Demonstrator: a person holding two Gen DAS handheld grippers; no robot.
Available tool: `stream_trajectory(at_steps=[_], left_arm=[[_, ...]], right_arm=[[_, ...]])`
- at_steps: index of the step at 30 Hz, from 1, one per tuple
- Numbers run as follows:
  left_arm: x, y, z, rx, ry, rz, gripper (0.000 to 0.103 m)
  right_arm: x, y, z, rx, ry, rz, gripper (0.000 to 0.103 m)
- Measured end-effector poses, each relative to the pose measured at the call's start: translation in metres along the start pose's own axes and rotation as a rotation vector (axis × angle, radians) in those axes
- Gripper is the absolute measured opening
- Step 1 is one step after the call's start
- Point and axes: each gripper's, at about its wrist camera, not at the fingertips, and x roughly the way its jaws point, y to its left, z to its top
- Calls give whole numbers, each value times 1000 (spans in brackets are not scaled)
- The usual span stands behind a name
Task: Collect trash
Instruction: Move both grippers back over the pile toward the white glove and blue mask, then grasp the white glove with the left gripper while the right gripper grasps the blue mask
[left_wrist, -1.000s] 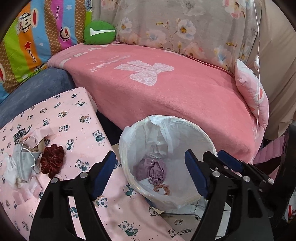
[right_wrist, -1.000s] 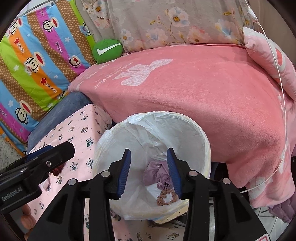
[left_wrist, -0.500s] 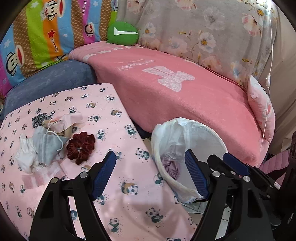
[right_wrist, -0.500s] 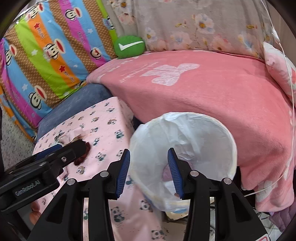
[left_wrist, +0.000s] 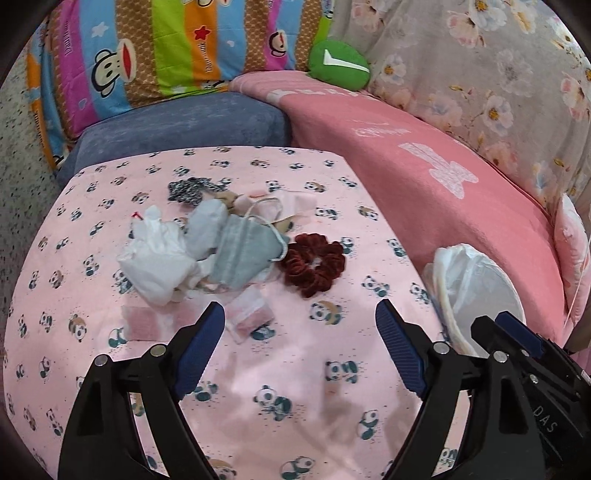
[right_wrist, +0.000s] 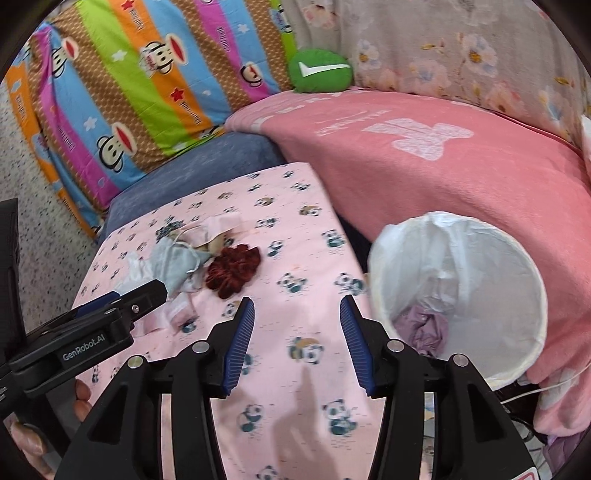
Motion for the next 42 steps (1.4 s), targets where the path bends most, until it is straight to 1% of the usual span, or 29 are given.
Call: stream_trajectory(at_steps=[8, 12, 14, 18, 21, 25, 30, 32, 33, 35, 36, 37, 38, 39, 41, 42], left_arm=[[2, 56, -1, -69, 6, 69, 80], [6, 77, -1, -99, 14, 81, 81], [9, 87, 1, -124, 22, 82, 85], [17, 107, 5, -173, 30, 74, 85], [26, 116, 10, -192, 47, 65, 85], [39, 128, 16, -223, 61, 37, 85], [60, 134, 22, -231, 84, 29, 85], [65, 138, 23, -242, 93, 39, 82], [68, 141, 23, -247, 96, 29, 81], [71, 146, 24, -256, 105, 13, 68], [73, 147, 23, -257, 112, 5, 66], [75, 149, 23, -261, 118, 0, 59], [77, 149, 23, -262, 123, -8, 51], [79, 151, 22, -264, 131, -18, 48], [81, 151, 22, -267, 134, -34, 33], [80, 151, 21, -268, 132, -34, 30]], right_arm=[[22, 48, -1, -52, 28, 39, 50], [34, 63, 1, -58, 42, 55, 50], [40, 72, 3, -66, 44, 62, 51], [56, 90, 8, -84, 52, 77, 52], [71, 105, 12, -93, 63, 106, 52], [91, 121, 16, -98, 76, 116, 53], [120, 139, 24, -87, 89, 130, 53], [131, 144, 26, -81, 89, 118, 55], [135, 145, 27, -78, 92, 116, 55], [145, 147, 27, -65, 104, 118, 56], [149, 147, 28, -62, 110, 120, 56], [152, 148, 28, -59, 117, 121, 56], [156, 148, 28, -58, 122, 123, 56], [159, 150, 28, -58, 127, 123, 56], [164, 152, 28, -63, 127, 117, 56], [165, 154, 29, -66, 128, 115, 56]])
